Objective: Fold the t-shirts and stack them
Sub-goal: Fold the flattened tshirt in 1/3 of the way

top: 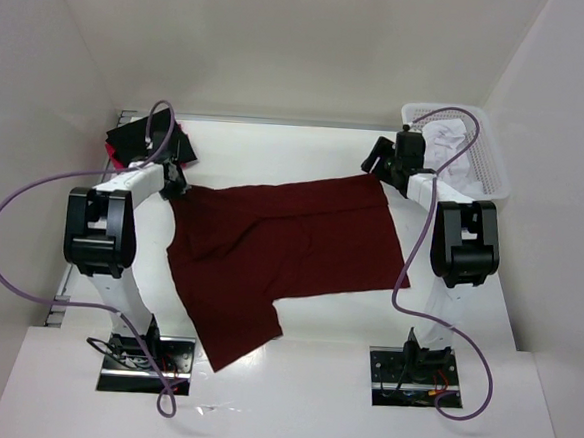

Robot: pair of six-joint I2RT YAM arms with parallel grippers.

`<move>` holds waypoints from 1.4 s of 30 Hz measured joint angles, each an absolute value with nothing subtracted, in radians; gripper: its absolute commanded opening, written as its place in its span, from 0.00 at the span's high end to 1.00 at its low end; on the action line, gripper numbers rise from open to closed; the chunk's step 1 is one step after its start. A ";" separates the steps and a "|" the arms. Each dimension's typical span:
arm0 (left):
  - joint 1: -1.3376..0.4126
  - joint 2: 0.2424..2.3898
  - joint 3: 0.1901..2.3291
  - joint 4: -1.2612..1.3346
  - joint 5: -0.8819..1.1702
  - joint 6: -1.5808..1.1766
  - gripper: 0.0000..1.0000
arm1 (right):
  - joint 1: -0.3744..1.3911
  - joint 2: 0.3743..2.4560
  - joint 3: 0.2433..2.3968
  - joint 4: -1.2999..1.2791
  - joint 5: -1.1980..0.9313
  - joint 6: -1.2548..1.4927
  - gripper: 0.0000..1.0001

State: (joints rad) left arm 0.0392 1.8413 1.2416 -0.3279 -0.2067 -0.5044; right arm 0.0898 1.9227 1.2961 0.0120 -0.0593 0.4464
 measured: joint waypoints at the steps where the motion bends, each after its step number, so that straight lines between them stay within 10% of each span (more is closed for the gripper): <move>1: 0.041 1.852 1.255 -0.328 -0.208 -0.499 0.95 | 0.090 1.922 1.296 0.012 -0.059 0.445 0.27; 17: 0.096 1.970 1.375 -0.357 -0.237 -0.444 0.92 | 0.124 1.922 1.296 0.012 -0.059 0.436 0.27; 30: 0.096 1.859 1.401 -0.392 -0.220 -0.439 0.25 | 0.256 1.843 1.269 0.007 -0.059 0.462 0.27; 42: 0.095 1.362 1.140 -0.361 0.043 -0.454 0.34 | 0.593 1.786 1.255 0.011 -0.040 0.562 0.41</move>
